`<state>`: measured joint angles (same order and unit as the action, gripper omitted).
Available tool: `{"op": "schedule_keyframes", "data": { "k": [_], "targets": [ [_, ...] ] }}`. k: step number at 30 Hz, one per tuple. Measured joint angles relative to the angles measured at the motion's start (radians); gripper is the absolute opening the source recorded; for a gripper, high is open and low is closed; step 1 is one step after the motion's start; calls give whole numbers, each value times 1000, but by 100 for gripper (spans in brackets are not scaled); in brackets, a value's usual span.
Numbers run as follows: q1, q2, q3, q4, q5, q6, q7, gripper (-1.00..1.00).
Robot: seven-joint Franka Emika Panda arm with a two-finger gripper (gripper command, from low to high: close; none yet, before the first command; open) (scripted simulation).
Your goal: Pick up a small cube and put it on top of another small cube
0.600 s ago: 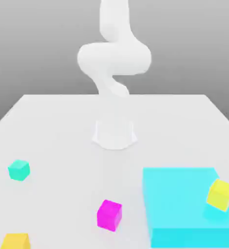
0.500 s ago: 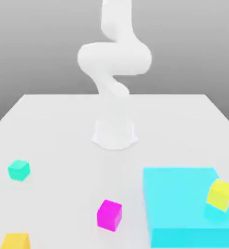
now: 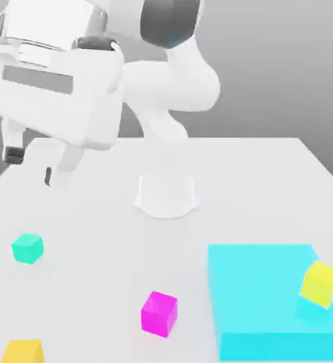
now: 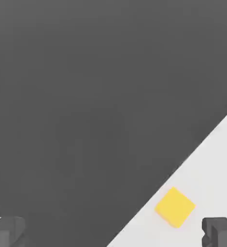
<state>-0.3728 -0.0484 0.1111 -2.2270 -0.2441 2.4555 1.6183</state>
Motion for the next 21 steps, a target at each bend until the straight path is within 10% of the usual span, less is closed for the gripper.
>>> {"op": "schedule_keyframes", "data": {
  "k": [17, 18, 21],
  "targets": [
    [-99, 564, -58, 59, 183, 229, 324, 0],
    [-96, 598, -61, 66, 181, 255, 327, -100],
    [-96, 598, -61, 66, 181, 257, 327, -100]
  ]
}}
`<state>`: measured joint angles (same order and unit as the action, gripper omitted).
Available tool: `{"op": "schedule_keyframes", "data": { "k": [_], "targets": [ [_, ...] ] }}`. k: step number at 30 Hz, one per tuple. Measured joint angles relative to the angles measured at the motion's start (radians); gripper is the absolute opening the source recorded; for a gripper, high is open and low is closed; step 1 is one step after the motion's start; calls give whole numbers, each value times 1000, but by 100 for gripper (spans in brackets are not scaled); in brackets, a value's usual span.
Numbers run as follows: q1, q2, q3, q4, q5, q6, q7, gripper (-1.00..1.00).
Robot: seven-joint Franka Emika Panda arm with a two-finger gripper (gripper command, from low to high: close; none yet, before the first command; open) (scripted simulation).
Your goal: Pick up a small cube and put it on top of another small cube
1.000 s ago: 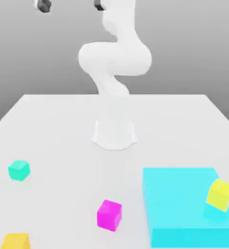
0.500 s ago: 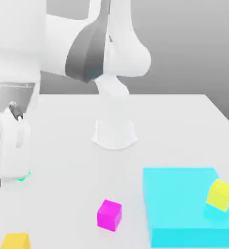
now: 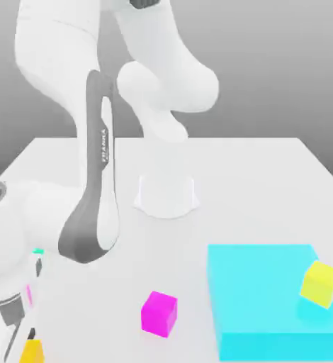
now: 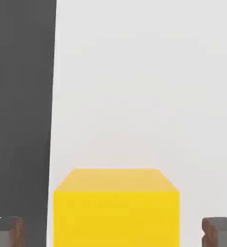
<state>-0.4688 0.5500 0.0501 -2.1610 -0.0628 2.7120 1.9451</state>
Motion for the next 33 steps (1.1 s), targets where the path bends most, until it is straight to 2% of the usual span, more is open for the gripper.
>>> {"op": "schedule_keyframes", "data": {
  "k": [4, 8, 17, 24, 27, 31, 32, 33],
  "targets": [
    [0, 7, 0, 1, 1, 5, 1, -100],
    [-12, -118, 10, -31, 15, -88, -12, -100],
    [-188, -403, -62, -328, 107, -84, -220, -100],
    [-373, -619, -153, -581, 57, -39, -295, -100],
    [-383, -583, -161, -609, 49, 28, -303, -100],
    [-385, -459, -149, -606, 89, 149, -333, -100],
    [-389, -432, -141, -606, 102, 175, -343, 100],
    [-389, -432, -141, -606, 102, 175, -343, 100]
  ]
}}
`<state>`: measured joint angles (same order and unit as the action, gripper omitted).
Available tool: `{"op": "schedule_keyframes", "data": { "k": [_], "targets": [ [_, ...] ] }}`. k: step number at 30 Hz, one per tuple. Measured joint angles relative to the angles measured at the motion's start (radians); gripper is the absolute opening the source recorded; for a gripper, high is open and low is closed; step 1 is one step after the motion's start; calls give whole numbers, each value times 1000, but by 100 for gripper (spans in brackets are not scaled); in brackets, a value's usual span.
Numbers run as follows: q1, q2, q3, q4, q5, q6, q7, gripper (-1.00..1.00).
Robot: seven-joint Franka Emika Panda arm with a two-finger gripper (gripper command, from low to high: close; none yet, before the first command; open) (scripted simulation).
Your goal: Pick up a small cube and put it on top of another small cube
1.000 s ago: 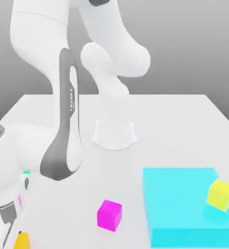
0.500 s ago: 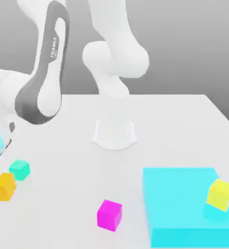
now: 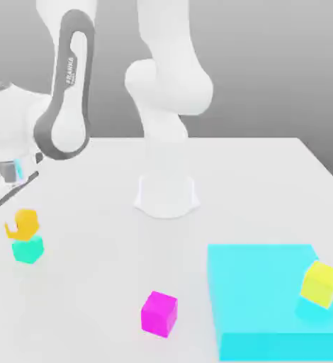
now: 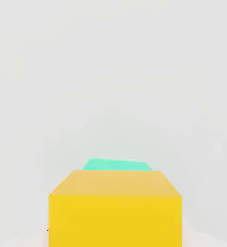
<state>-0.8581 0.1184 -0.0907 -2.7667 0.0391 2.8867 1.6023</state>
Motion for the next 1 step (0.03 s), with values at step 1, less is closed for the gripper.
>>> {"op": "schedule_keyframes", "data": {
  "k": [1],
  "targets": [
    [0, 0, 0, 0, 0, 0, 0, 100]
  ]
}}
